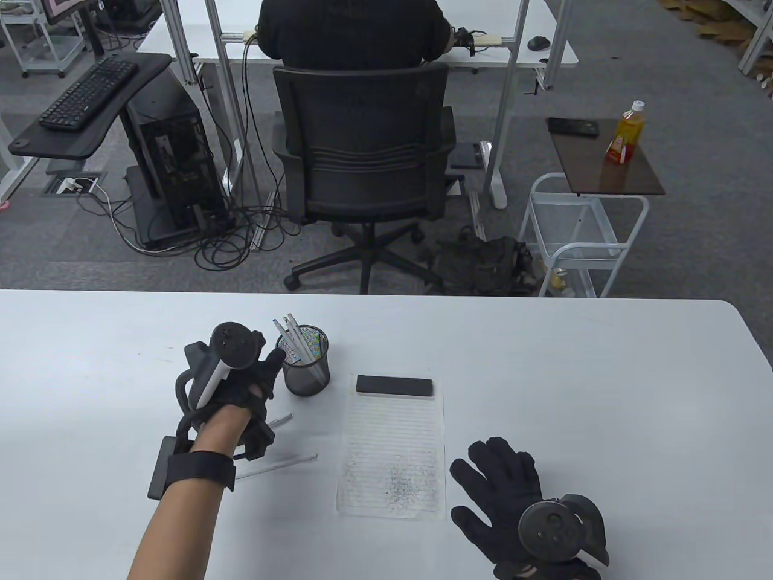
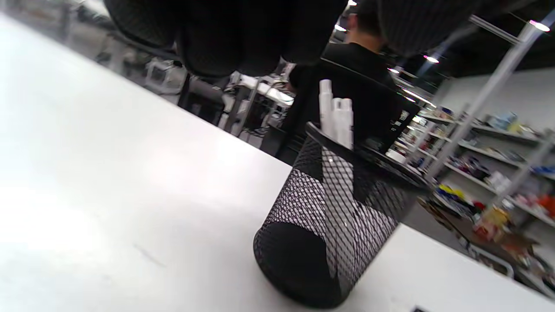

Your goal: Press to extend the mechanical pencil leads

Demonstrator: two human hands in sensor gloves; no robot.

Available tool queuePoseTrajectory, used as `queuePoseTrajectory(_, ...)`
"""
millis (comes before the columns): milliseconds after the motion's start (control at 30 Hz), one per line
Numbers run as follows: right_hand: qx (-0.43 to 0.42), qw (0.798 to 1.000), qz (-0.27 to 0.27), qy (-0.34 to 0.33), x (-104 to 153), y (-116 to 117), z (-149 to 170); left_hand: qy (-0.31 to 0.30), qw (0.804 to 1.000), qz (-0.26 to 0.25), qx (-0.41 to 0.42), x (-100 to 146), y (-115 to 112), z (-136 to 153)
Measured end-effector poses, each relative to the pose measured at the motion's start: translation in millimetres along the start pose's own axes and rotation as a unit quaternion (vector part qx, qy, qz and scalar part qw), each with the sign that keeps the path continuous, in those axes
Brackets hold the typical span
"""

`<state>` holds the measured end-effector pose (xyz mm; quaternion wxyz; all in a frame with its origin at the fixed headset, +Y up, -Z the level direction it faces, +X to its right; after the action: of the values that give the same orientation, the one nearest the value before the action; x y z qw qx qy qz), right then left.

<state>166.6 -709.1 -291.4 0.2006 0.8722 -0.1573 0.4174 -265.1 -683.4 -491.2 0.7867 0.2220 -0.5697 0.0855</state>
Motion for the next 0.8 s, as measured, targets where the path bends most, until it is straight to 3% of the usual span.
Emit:
queuePoseTrajectory(333,-0.001,1.0,-0.002,0.009,1,-2,5,0.092,0.989,0.027,0.11,-39,-37,10)
queuePoseTrajectory(800,0.002,1.0,-0.001,0.016,1,-3,9,0.14,0.977,0.022,0.16,-52,-55,7)
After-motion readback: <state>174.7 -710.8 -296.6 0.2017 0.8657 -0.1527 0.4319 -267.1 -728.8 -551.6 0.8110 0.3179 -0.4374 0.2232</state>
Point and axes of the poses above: the tracker on the back of each hand, its own z axis roughly to the little-finger side, its own x axis roughly from the fingertips to the wrist, y = z × x, the point moved 2 cm from there along -x, roughly from the wrist to the fingertips, and after that the axes turned 13 degrees about -z, right-handed, at the moved point
